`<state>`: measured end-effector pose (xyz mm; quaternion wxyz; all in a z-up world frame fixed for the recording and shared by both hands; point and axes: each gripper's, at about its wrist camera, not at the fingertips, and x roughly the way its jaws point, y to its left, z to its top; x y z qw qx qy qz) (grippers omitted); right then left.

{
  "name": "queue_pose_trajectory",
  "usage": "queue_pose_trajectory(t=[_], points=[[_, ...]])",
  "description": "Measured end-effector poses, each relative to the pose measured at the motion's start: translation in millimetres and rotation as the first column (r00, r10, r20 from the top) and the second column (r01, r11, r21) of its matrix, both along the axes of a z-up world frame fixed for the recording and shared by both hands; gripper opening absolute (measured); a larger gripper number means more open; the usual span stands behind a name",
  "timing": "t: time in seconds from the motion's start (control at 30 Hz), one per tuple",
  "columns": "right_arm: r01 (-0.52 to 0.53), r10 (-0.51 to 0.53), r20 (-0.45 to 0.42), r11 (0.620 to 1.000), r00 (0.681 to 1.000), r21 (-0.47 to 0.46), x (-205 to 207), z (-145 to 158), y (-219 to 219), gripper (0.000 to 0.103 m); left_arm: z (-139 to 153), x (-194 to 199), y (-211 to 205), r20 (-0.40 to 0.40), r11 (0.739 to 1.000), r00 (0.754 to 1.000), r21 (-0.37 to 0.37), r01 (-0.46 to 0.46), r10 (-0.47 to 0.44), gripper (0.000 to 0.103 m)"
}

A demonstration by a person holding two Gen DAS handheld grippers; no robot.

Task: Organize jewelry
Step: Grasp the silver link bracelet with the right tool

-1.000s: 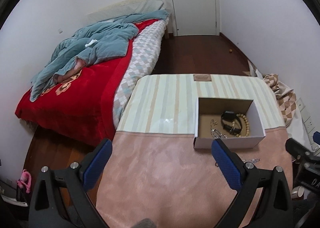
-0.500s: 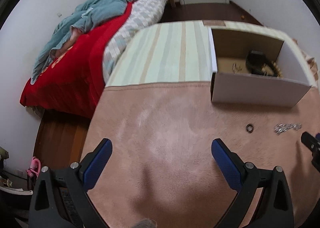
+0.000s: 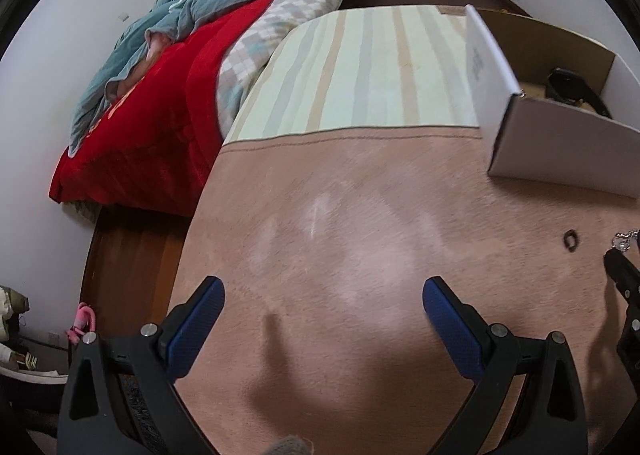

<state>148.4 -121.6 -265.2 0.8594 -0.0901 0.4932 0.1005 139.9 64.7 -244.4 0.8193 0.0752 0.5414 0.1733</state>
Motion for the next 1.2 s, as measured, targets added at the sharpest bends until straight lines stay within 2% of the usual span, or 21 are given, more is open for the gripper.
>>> queue_pose_trajectory(t=[0.07, 0.1, 0.17, 0.33, 0.5, 0.63, 0.73, 0.77, 0.83, 0.87, 0.9, 0.97, 1.03, 1.07, 1.1, 1.2], points=[[-0.019, 0.019, 0.007, 0.999, 1.0, 0.032, -4.0, -0.5, -0.1, 0.035, -0.6, -0.6, 0.8, -0.003, 1.0, 1.0, -0.002, -0.003, 0.003, 0.101], [-0.021, 0.02, 0.016, 1.0, 1.0, 0.013, -5.5, -0.5, 0.9, 0.015, -0.2, -0.5, 0.3, -0.001, 1.0, 1.0, -0.003, -0.002, 0.002, 0.101], [-0.014, 0.014, 0.007, 1.0, 1.0, 0.001, -5.7, -0.6, -0.8, 0.0, 2.1, -0.3, -2.4, 0.005, 1.0, 1.0, -0.009, 0.007, -0.007, 0.101], [0.101, -0.099, -0.021, 0.989, 0.995, 0.106, -8.3, 10.9, -37.7, 0.0, 10.3, 2.5, -20.9, 0.025, 0.998, 0.998, -0.034, 0.055, -0.055, 0.101], [0.209, -0.21, -0.021, 0.948, 0.977, 0.24, -15.9, 32.2, -82.3, 0.0, 12.6, 11.0, -48.2, 0.024, 0.99, 0.993, -0.076, 0.117, -0.115, 0.101], [0.138, -0.123, -0.066, 0.936, 0.99, 0.325, -8.5, 36.1, -82.4, 0.0, 12.0, 10.2, -51.0, 0.022, 0.993, 0.994, -0.045, 0.109, -0.108, 0.101], [0.036, -0.019, -0.067, 0.963, 0.998, 0.265, 7.7, 29.9, -55.4, 0.001, 10.0, 6.3, -36.5, 0.013, 0.998, 0.998, -0.003, 0.065, -0.065, 0.101], [-0.004, 0.02, -0.064, 0.971, 0.998, 0.239, 11.0, 26.5, -45.3, 0.006, 8.9, 5.1, -30.8, 0.009, 0.999, 0.999, 0.004, 0.047, -0.047, 0.101], [-0.064, 0.076, -0.057, 0.981, 0.995, 0.185, 15.6, 20.2, -27.4, 0.028, 6.7, 2.1, -16.6, 0.0, 1.0, 1.0, 0.01, 0.005, -0.005, 0.101], [-0.1, 0.11, -0.06, 0.983, 0.992, 0.157, 17.9, 14.5, -18.4, 0.045, 5.1, 0.6, -9.9, -0.006, 1.0, 1.0, 0.01, -0.015, 0.015, 0.101], [-0.118, 0.127, -0.064, 0.984, 0.99, 0.132, 18.3, 10.0, -12.6, 0.054, 3.4, -0.3, -5.0, -0.011, 1.0, 1.0, 0.009, -0.027, 0.027, 0.101], [-0.146, 0.149, -0.051, 0.987, 0.987, 0.07, 17.8, 4.7, -2.5, 0.057, 0.5, -1.5, 1.0, -0.019, 0.999, 0.999, 0.012, -0.042, 0.042, 0.101], [-0.146, 0.148, -0.051, 0.989, 0.988, 0.036, 18.9, 2.0, 4.8, 0.057, -0.9, -1.4, 2.4, -0.021, 0.999, 0.999, 0.01, -0.044, 0.045, 0.101], [-0.144, 0.145, -0.029, 0.989, 0.989, 0.03, 17.1, 2.3, 6.4, 0.045, -0.9, -0.2, 1.9, -0.02, 0.999, 0.999, 0.008, -0.042, 0.042, 0.101], [-0.149, 0.15, -0.012, 0.988, 0.989, 0.029, 14.7, 3.1, 7.9, 0.017, -0.6, 0.9, 0.6, -0.018, 0.999, 0.999, 0.007, -0.037, 0.037, 0.101], [-0.144, 0.144, -0.011, 0.989, 0.99, 0.022, 10.5, 3.1, 8.4, 0.013, 2.0, 1.8, -5.1, -0.008, 1.0, 1.0, 0.001, -0.017, 0.017, 0.101]])
